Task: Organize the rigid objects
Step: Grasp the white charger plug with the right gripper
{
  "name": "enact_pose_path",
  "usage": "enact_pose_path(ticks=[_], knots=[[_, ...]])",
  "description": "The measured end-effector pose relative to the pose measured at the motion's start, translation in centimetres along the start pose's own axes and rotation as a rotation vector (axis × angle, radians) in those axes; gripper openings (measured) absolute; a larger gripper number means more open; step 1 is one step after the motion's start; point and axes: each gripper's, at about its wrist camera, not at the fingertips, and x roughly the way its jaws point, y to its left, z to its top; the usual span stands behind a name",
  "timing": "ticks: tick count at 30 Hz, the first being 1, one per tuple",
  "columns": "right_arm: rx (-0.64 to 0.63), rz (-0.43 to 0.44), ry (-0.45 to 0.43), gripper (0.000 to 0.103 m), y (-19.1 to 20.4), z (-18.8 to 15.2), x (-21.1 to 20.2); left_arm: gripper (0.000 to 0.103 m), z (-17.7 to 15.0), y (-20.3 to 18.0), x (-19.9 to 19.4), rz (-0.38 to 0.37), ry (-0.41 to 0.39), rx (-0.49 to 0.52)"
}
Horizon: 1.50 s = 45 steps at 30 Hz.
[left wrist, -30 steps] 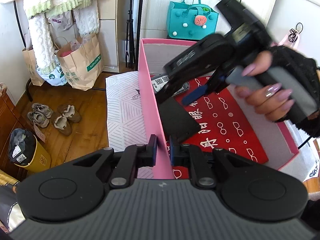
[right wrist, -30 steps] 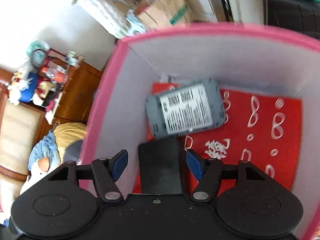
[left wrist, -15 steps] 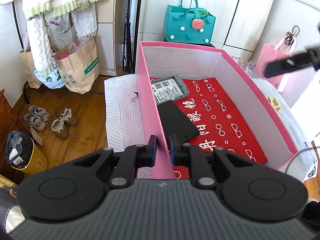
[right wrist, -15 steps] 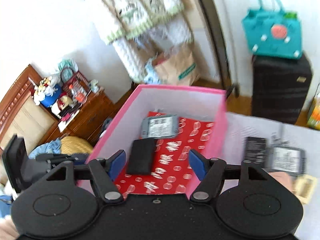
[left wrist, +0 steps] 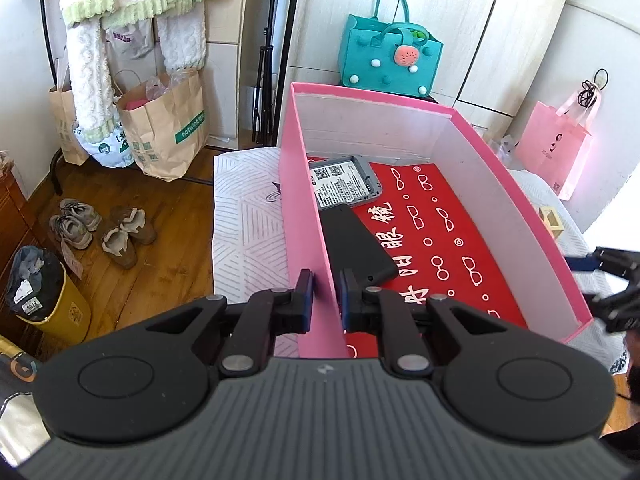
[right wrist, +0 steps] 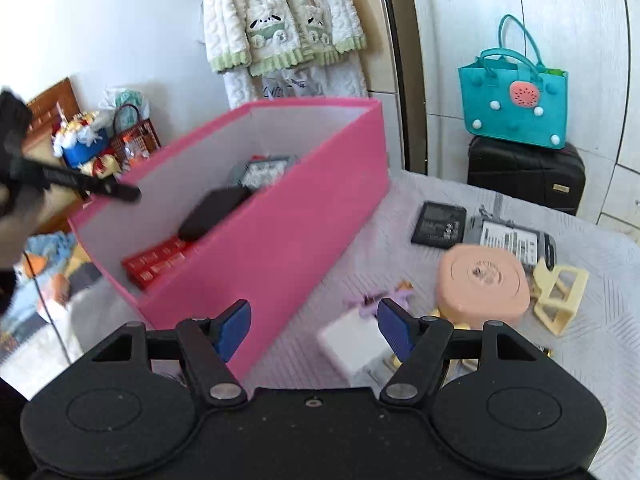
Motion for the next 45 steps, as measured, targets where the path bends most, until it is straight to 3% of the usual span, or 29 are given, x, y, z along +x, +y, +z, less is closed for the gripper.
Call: enact_pose_path(ticks=[9,12,14,16,17,20,27,29,30,32,33,35,45], knots=[[-0.195,-0.037,0.009,0.078,0.9,-2.2,2.0,0.013,0.3,0.1,0.0,-0.01,0.016,-0.022],[-0.225,-0.091,0.043,0.078,0.8,-2.1,2.7,0.013,0.3,0.3,0.1,-0.013,0.019,-0.019],[-0.226,-0.093,0.055,0.077,0.5,-2.2,3.0,0.013,0.3,0.3,0.1,-0.012,0.017,-0.015],[-0.205,-0.084,0.059,0.07,0.4,-2.3,3.1,0.013,0.2,0.3,0.1,-0.007,0.013,-0.009],[-0.189,-0.098,0.065,0.059,0.4,-2.3,3.1,0.013,0.2,0.3,0.1,-0.007,0.012,-0.006],[-0.104,-0.118,0.069,0.054,0.3,-2.3,2.9,0.013,0.0,0.2,0.1,-0.006,0.004,-0.005],[-0.031,-0.149,0.132,0.055,1.5,-2.2,2.4,0.013,-0.1,-0.4,0.1,0.009,0.003,0.003],[-0.048,-0.133,0.148,0.066,1.8,-2.2,2.8,0.012,-0.2,-0.6,0.1,0.018,0.002,0.016],[-0.059,-0.128,0.145,0.067,1.9,-2.2,2.9,0.012,-0.2,-0.6,0.1,0.02,0.002,0.016],[-0.087,-0.139,0.144,0.063,2.0,-2.3,3.4,0.012,-0.2,-0.7,0.1,0.022,0.004,0.013],[-0.093,-0.138,0.131,0.052,1.9,-2.3,3.3,0.012,-0.2,-0.7,0.1,0.023,0.003,0.012],[-0.086,-0.124,0.138,0.05,1.8,-2.2,3.0,0.012,-0.2,-0.9,0.1,0.031,0.001,0.021],[-0.032,-0.13,0.003,0.048,1.3,-1.3,-0.3,0.012,-0.9,-2.4,0.4,0.098,-0.022,0.129]])
